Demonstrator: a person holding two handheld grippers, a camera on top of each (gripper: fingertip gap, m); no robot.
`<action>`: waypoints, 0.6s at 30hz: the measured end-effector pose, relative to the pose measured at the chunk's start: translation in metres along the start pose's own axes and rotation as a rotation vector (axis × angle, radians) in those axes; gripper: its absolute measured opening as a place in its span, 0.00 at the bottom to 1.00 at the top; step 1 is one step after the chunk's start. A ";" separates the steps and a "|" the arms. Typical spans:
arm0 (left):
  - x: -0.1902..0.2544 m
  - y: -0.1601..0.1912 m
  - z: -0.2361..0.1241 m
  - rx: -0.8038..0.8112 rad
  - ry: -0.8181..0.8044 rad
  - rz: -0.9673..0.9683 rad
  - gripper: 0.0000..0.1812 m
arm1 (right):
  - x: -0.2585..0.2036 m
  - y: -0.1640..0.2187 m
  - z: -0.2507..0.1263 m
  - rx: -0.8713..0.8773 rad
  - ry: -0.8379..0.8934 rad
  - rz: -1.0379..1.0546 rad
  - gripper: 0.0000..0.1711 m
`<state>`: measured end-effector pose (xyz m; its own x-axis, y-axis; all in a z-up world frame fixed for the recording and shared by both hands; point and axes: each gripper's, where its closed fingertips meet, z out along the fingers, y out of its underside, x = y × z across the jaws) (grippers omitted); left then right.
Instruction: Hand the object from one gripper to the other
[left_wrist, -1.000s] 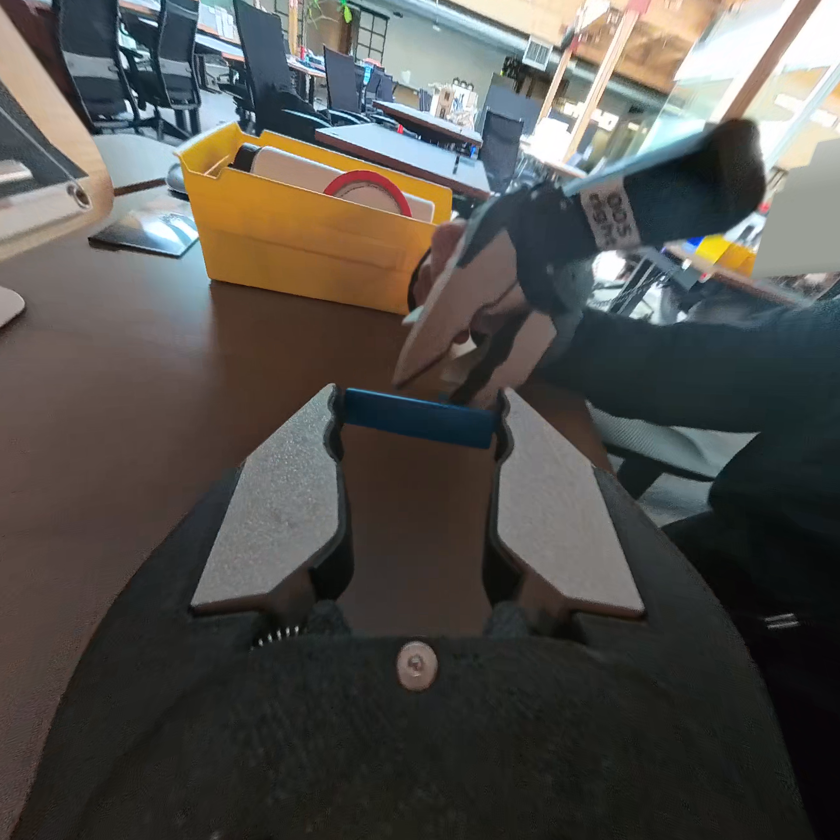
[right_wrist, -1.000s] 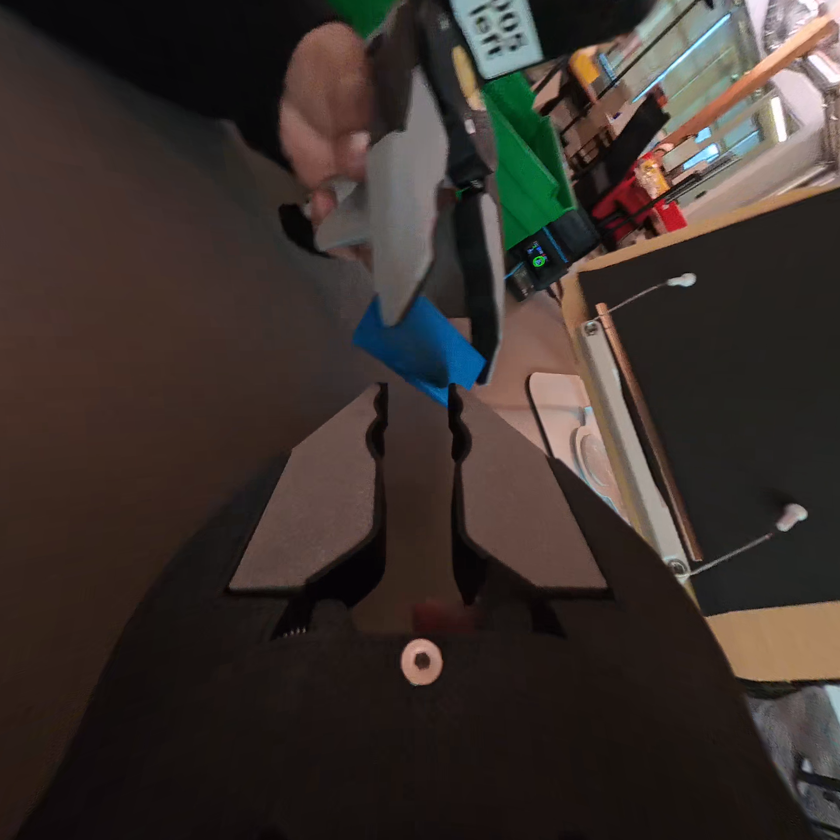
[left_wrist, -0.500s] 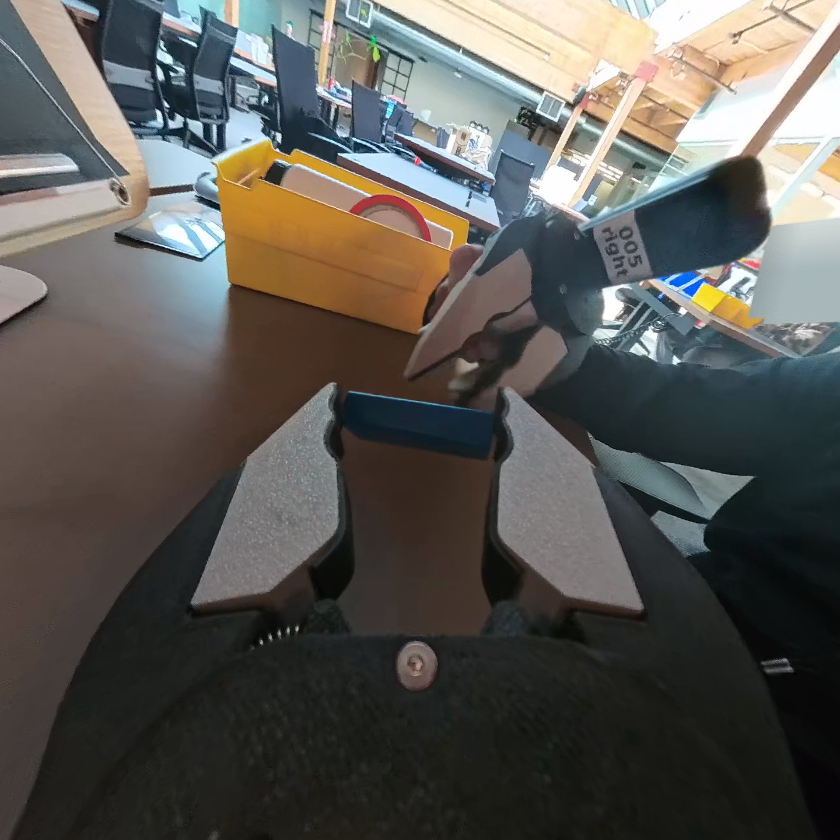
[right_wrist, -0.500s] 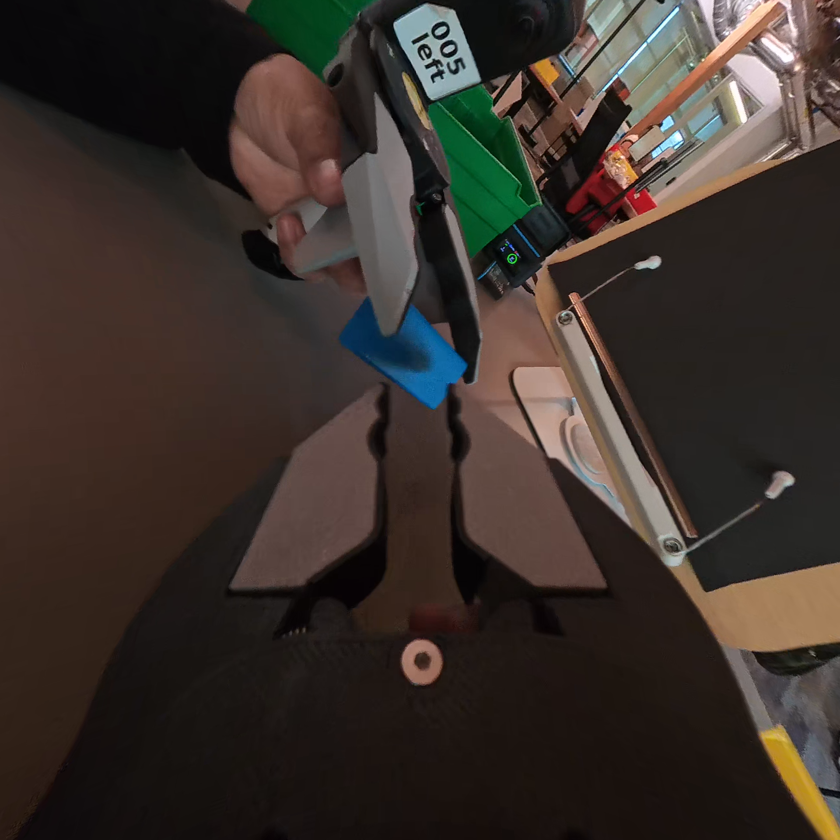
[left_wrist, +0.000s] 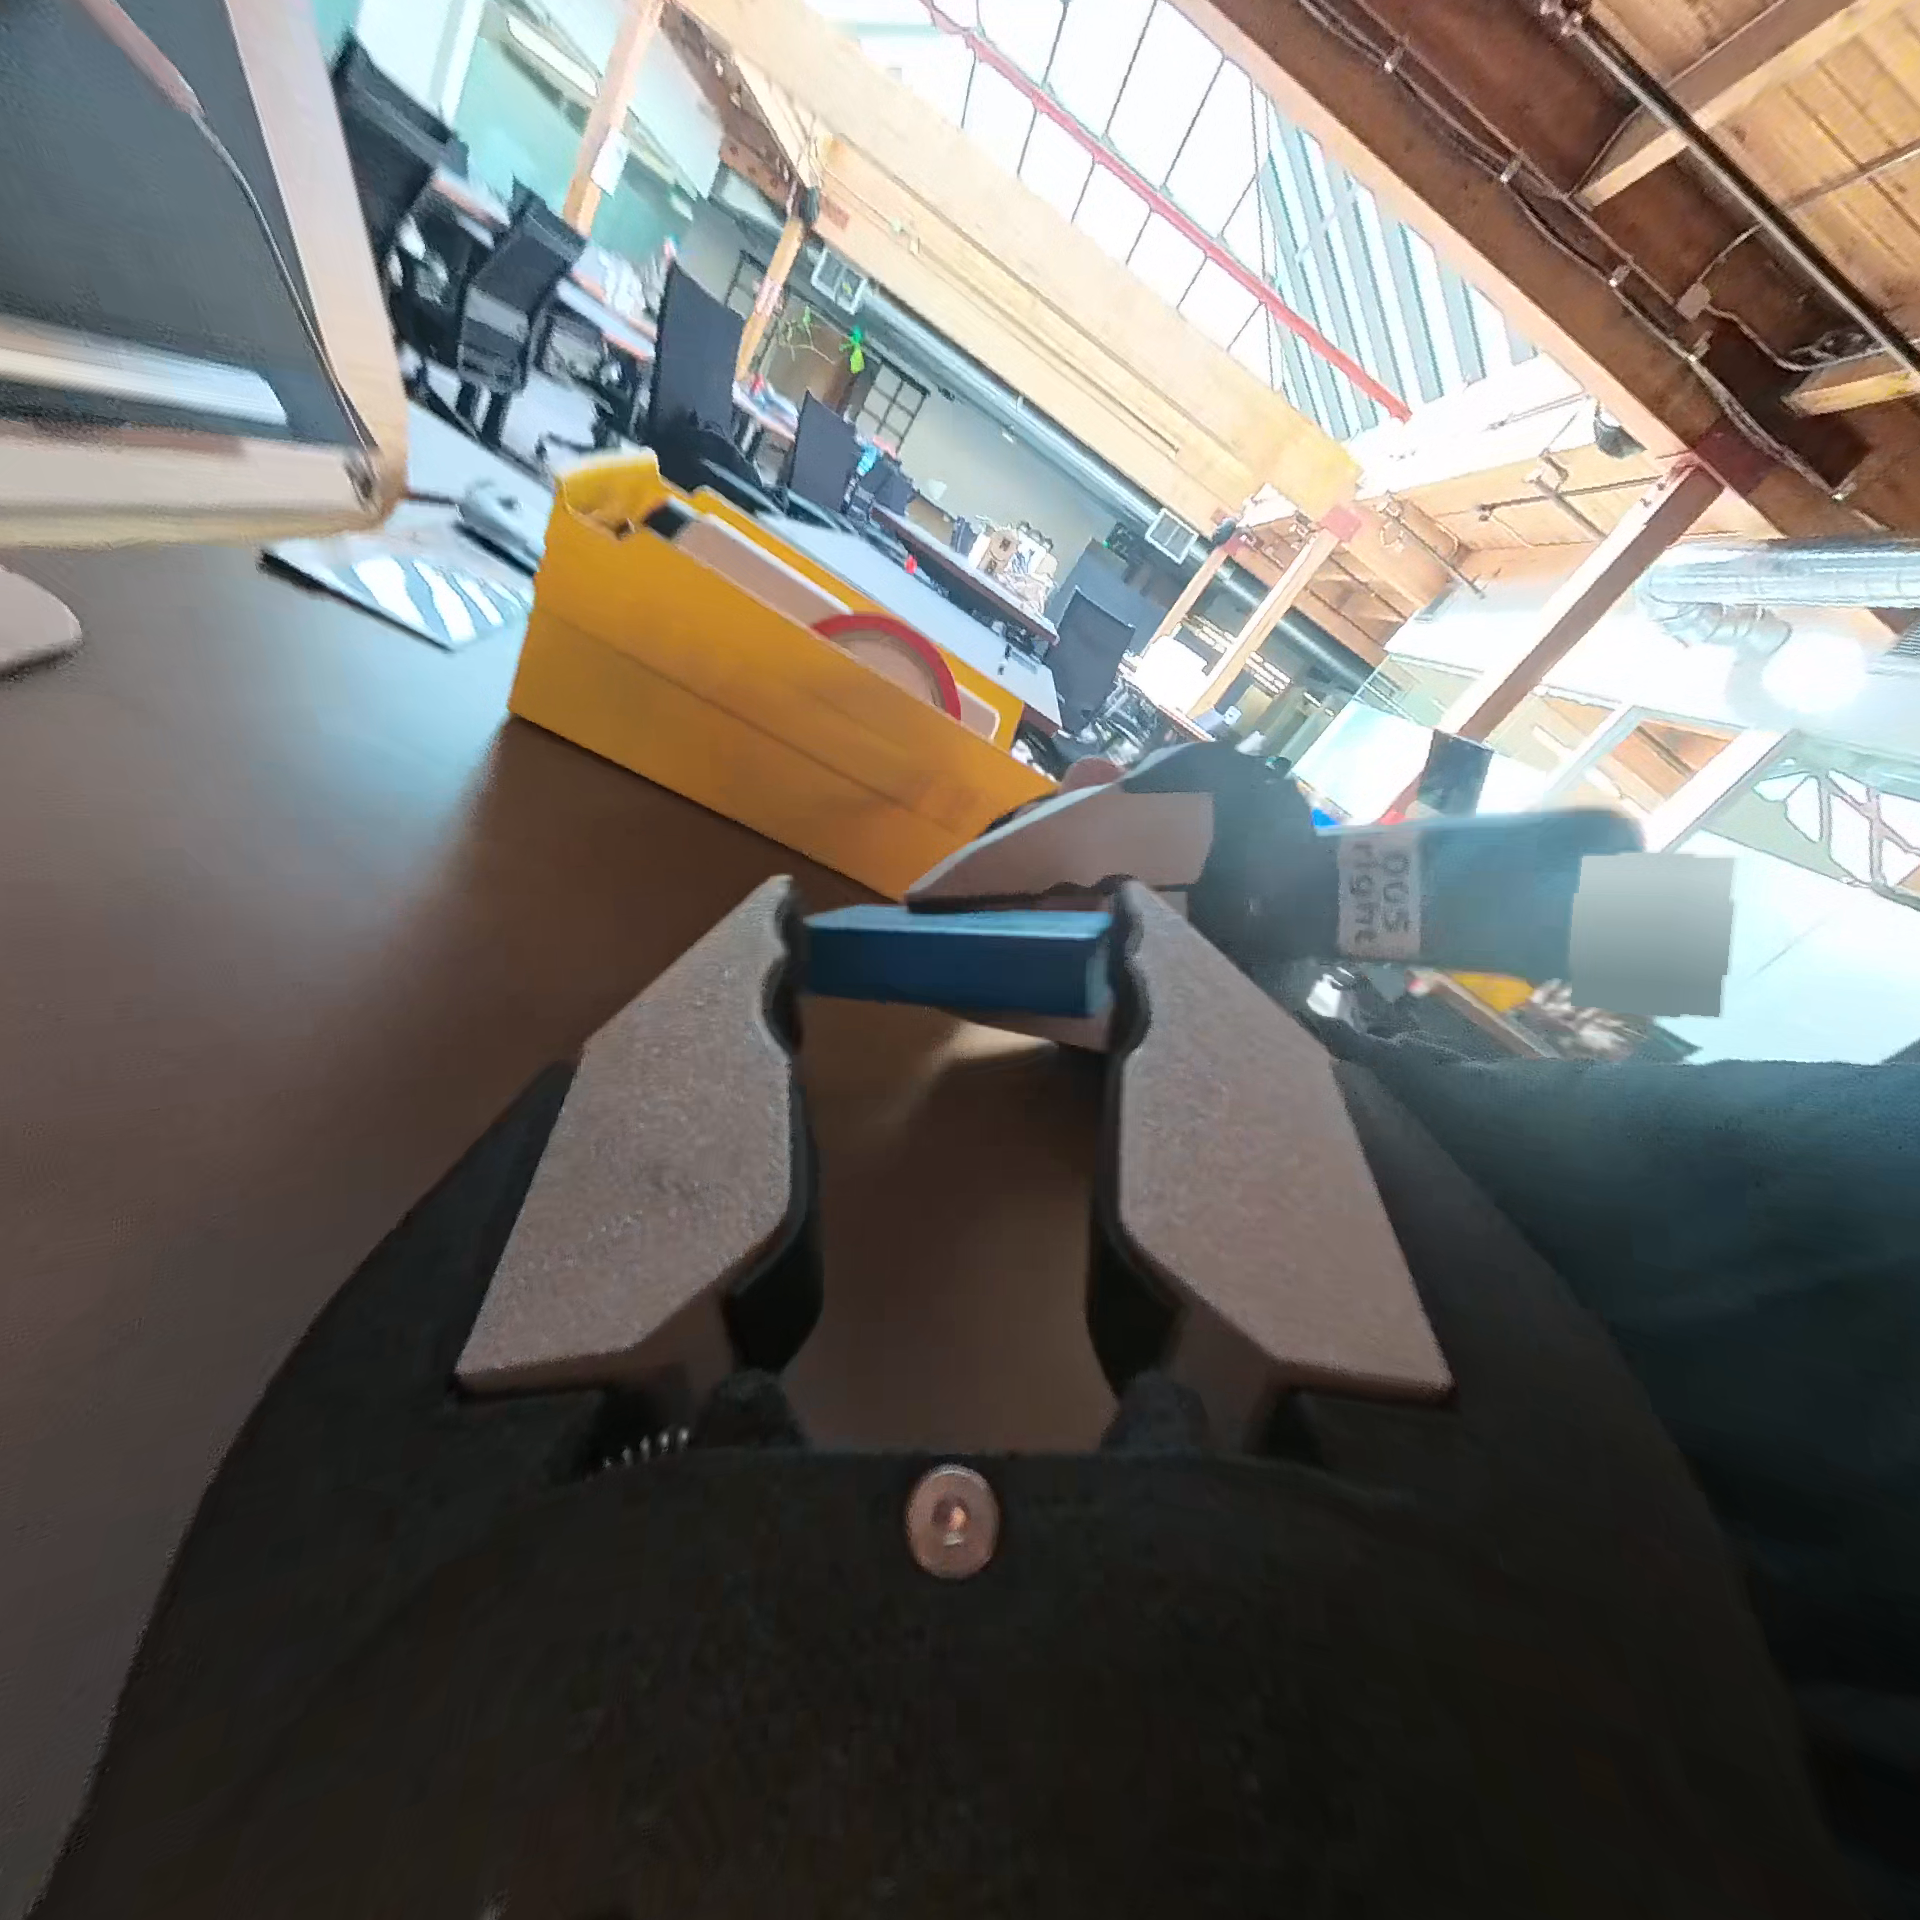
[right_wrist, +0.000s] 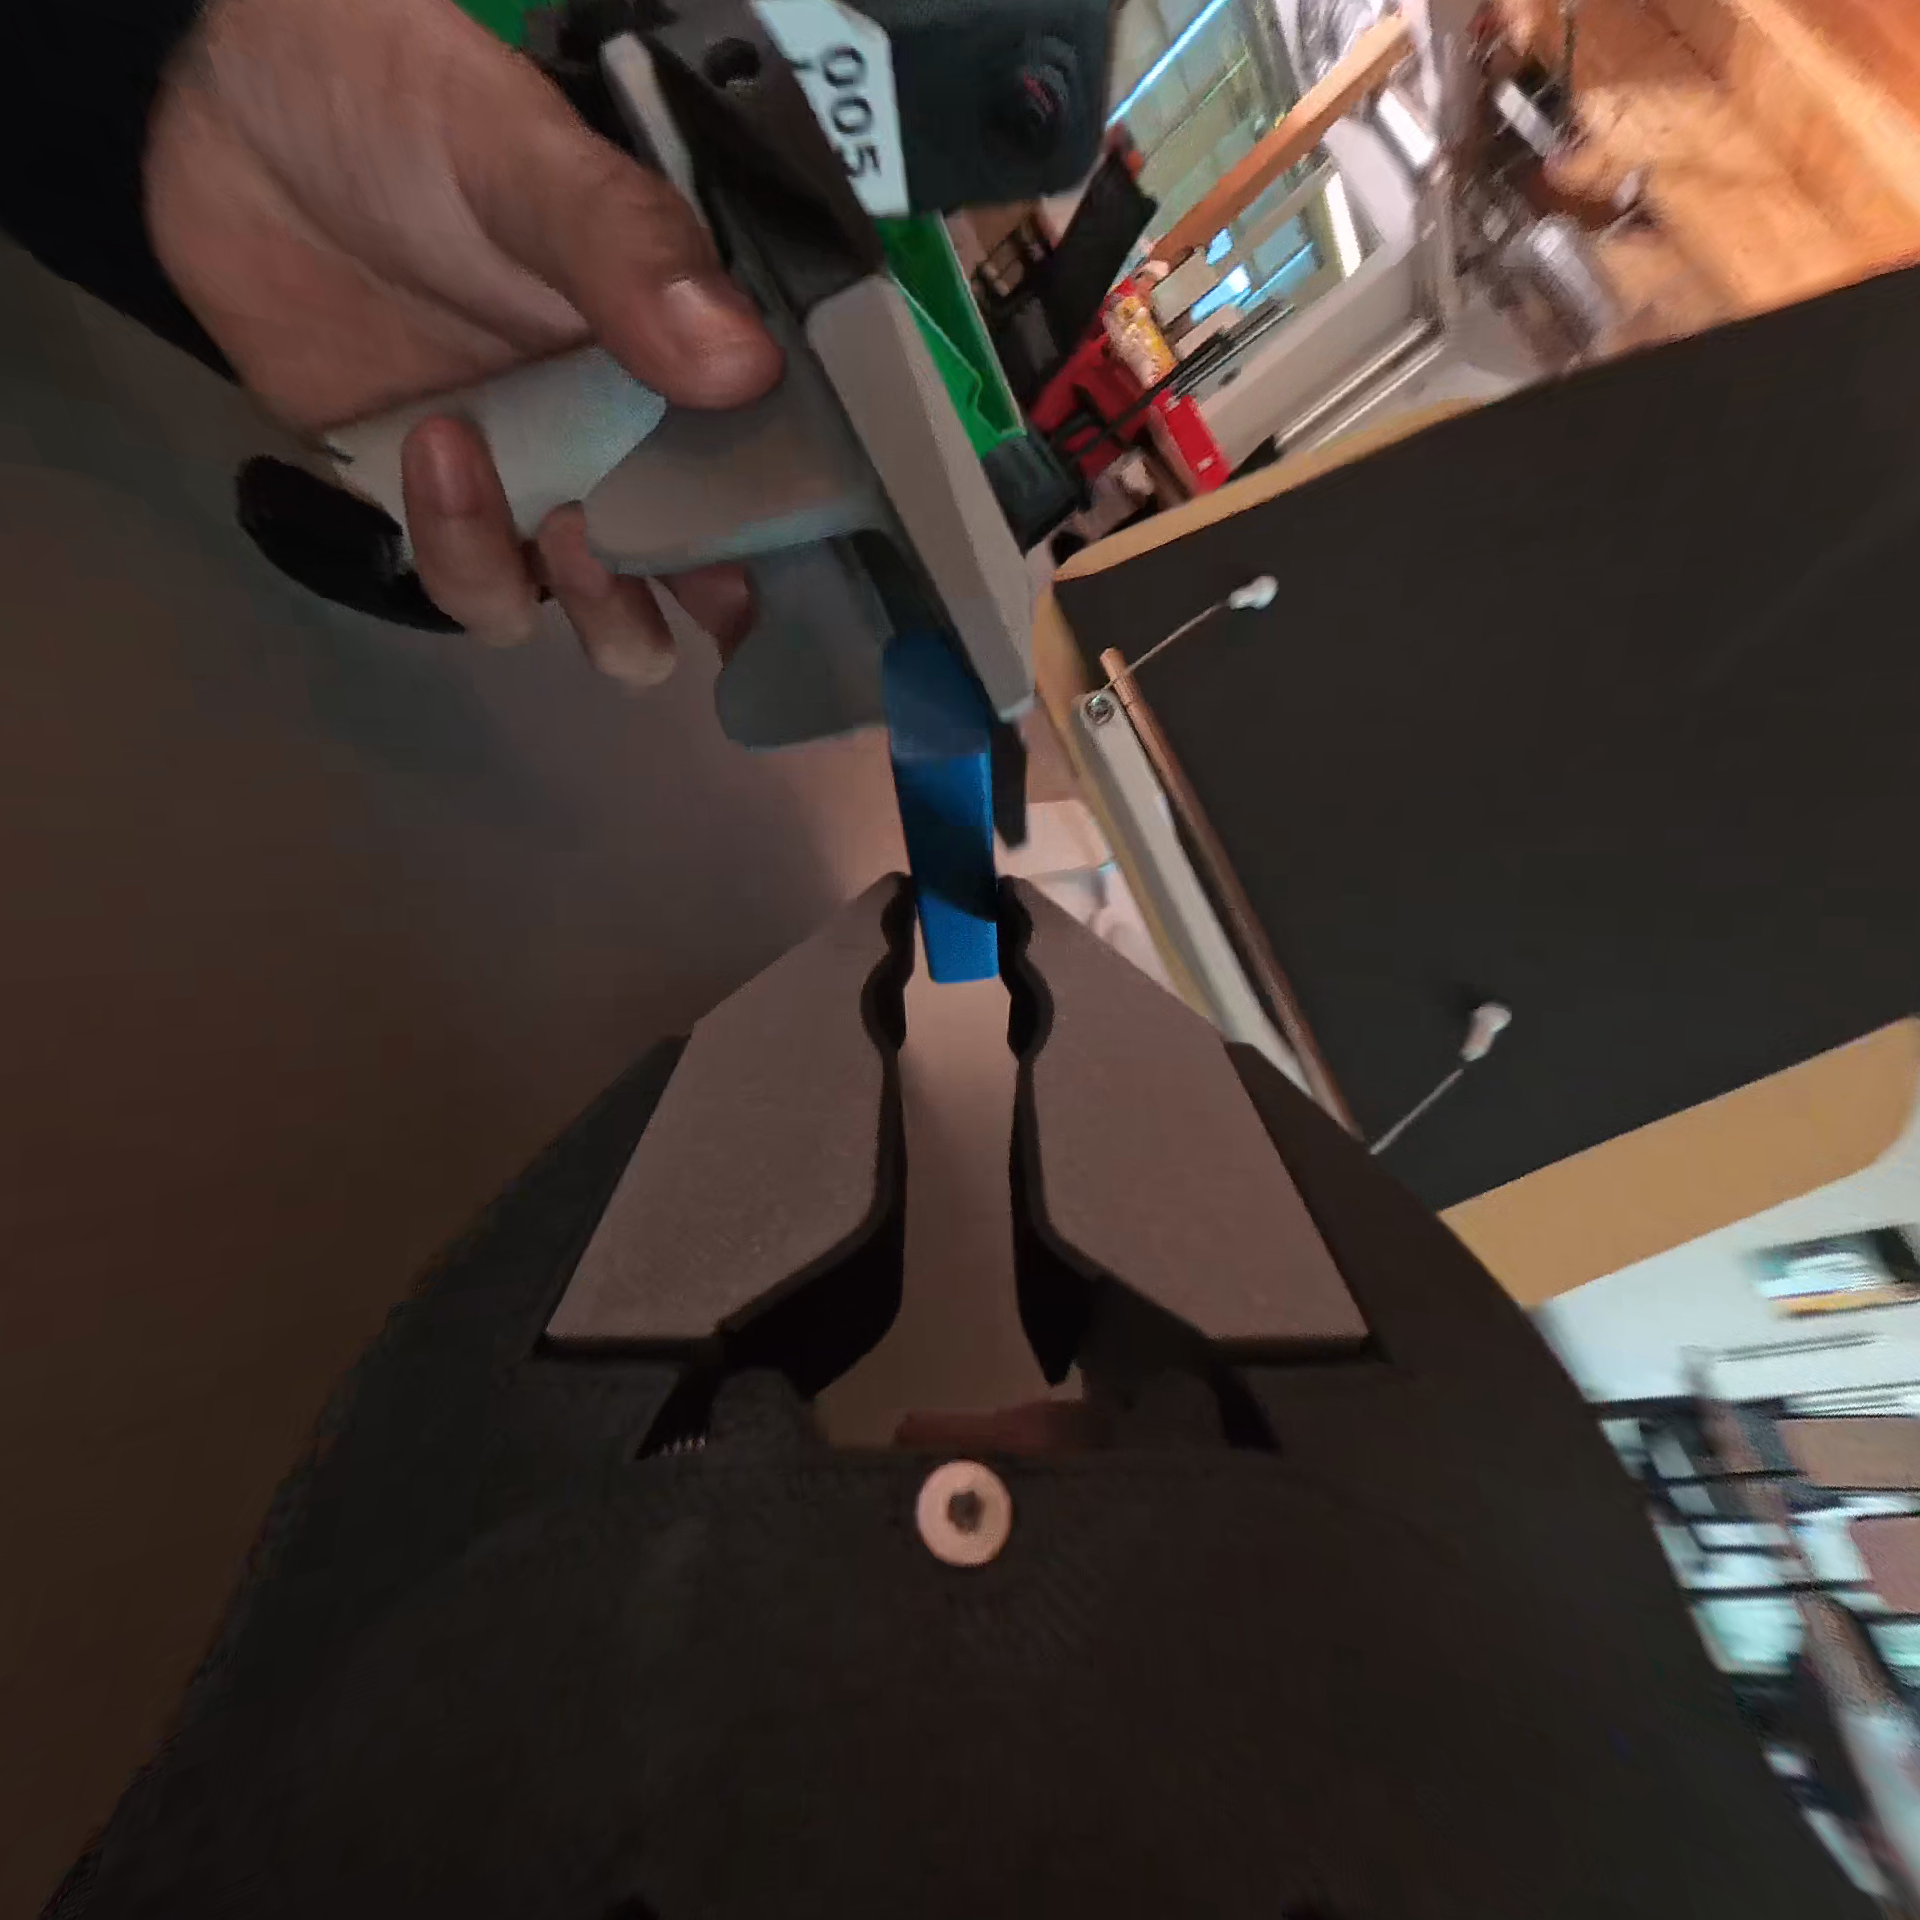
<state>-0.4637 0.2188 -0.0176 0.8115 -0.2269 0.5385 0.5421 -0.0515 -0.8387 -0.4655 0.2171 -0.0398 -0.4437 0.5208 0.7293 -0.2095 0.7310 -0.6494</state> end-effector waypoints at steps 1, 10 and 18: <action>-0.002 -0.005 -0.004 0.022 -0.017 0.026 0.27 | 0.004 0.003 0.000 0.000 -0.019 0.078 0.07; -0.025 0.027 -0.003 -0.220 -0.238 0.422 0.33 | 0.039 0.023 -0.010 0.081 -0.092 0.407 0.07; -0.018 0.017 -0.004 -0.186 -0.321 0.742 0.21 | 0.005 0.010 -0.009 0.086 -0.161 0.117 0.07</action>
<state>-0.4698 0.2184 -0.0422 0.9821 0.0219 -0.1871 -0.1811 -0.1646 -0.9696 -0.4625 0.2313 -0.0409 -0.6012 0.5174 0.6090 -0.2195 0.6258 -0.7484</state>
